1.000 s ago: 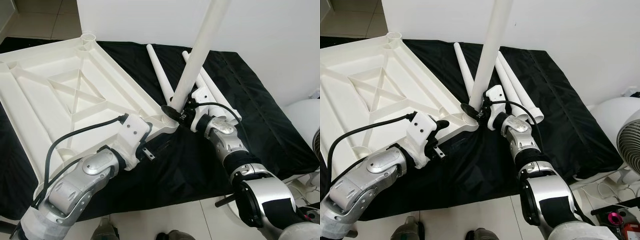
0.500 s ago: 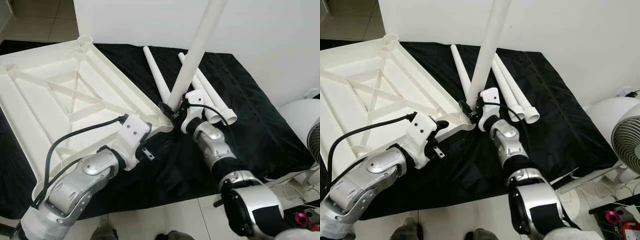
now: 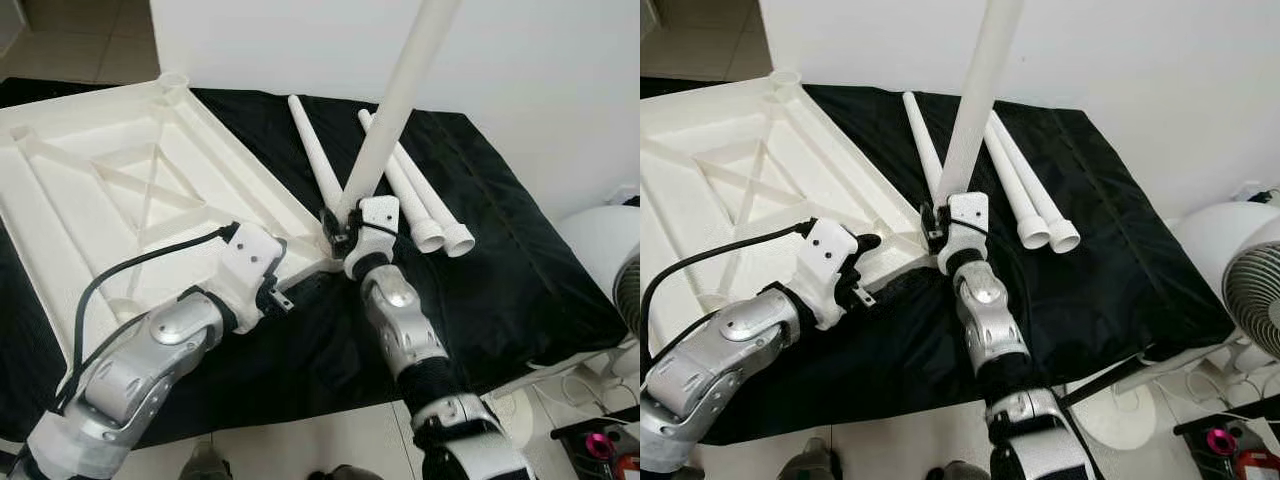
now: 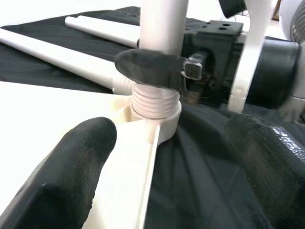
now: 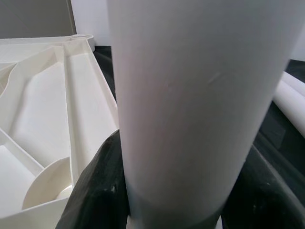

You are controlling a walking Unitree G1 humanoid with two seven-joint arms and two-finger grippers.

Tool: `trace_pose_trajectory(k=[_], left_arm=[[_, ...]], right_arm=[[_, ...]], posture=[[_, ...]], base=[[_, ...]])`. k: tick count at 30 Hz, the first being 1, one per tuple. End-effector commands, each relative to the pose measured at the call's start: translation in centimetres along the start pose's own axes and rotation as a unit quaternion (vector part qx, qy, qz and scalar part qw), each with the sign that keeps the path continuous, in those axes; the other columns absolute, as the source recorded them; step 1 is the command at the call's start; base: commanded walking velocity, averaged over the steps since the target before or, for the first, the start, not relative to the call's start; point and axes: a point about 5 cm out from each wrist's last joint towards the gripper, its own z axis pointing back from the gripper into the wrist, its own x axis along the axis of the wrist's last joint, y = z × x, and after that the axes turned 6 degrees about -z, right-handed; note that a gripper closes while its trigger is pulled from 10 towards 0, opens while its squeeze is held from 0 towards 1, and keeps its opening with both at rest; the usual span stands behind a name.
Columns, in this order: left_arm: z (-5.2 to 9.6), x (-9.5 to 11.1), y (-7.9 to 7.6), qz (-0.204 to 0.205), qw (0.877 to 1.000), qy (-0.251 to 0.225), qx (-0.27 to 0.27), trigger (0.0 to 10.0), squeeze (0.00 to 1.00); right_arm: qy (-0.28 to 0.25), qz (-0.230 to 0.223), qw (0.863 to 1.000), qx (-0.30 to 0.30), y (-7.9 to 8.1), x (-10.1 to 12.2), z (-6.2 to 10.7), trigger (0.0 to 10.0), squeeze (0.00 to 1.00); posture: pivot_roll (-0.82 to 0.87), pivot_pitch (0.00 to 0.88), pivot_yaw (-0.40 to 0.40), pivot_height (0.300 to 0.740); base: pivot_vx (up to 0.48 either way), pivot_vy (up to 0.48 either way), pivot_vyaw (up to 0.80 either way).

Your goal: Building children table

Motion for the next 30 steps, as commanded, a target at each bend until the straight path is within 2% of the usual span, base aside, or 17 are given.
trace_pose_trajectory(k=[1,7,8,17,18,19,24,27,30], left_arm=[[0.0,-0.1,-0.6,-0.001,0.999,-0.005,-0.05,10.0,0.0],[0.2,0.0,0.0,-0.008,0.999,-0.004,-0.046,10.0,0.0],[0.1,0.0,0.0,-0.008,0.999,-0.004,-0.046,10.0,0.0],[0.0,0.1,-0.4,-0.007,0.999,-0.006,-0.051,10.0,0.0],[0.0,0.1,-0.5,-0.006,0.999,-0.006,-0.053,10.0,0.0],[0.0,0.1,-0.6,-0.005,0.998,-0.007,-0.055,10.0,0.0],[-0.1,0.1,-0.9,-0.002,0.998,-0.009,-0.058,10.0,0.0],[-0.4,0.2,-1.2,0.0,0.998,-0.011,-0.062,10.0,0.0],[-0.4,0.2,-1.2,0.0,0.998,-0.011,-0.062,10.0,0.0]], right_arm=[[0.027,-0.021,0.999,-0.009,0.9,-1.4,0.7,10.0,0.0],[0.037,-0.022,0.999,-0.027,1.0,-1.3,1.6,10.0,0.0],[0.033,-0.034,0.999,-0.019,1.0,-1.1,1.7,10.0,1.0],[0.008,-0.038,0.999,0.011,0.3,0.0,1.7,10.0,1.0],[0.007,-0.034,0.999,0.023,-0.3,0.1,1.5,10.0,0.26],[0.004,-0.027,0.999,0.035,-0.8,0.3,1.3,10.0,0.0],[0.007,-0.015,0.997,0.078,-2.0,0.8,0.8,10.0,0.0],[0.018,0.009,0.991,0.133,-3.1,1.3,0.2,10.0,0.0],[0.023,0.014,0.988,0.149,-3.3,1.4,0.0,10.0,0.0]], posture=[[0.05,0.039,-0.156,0.74],[0.05,0.046,-0.146,0.74],[0.05,0.047,-0.146,0.74],[0.05,0.052,-0.144,0.74],[0.05,0.057,-0.142,0.74],[0.05,0.059,-0.142,0.74],[0.05,0.065,-0.14,0.74],[0.05,0.071,-0.138,0.74],[0.04,0.074,-0.137,0.74]], base=[[0.0,0.0,0.0],[0.0,0.0,0.0],[0.0,0.0,0.0],[0.0,0.0,0.0],[0.0,0.0,0.0],[0.0,0.0,0.0],[0.0,0.0,0.0],[0.0,0.0,0.0],[0.0,0.0,0.0]])
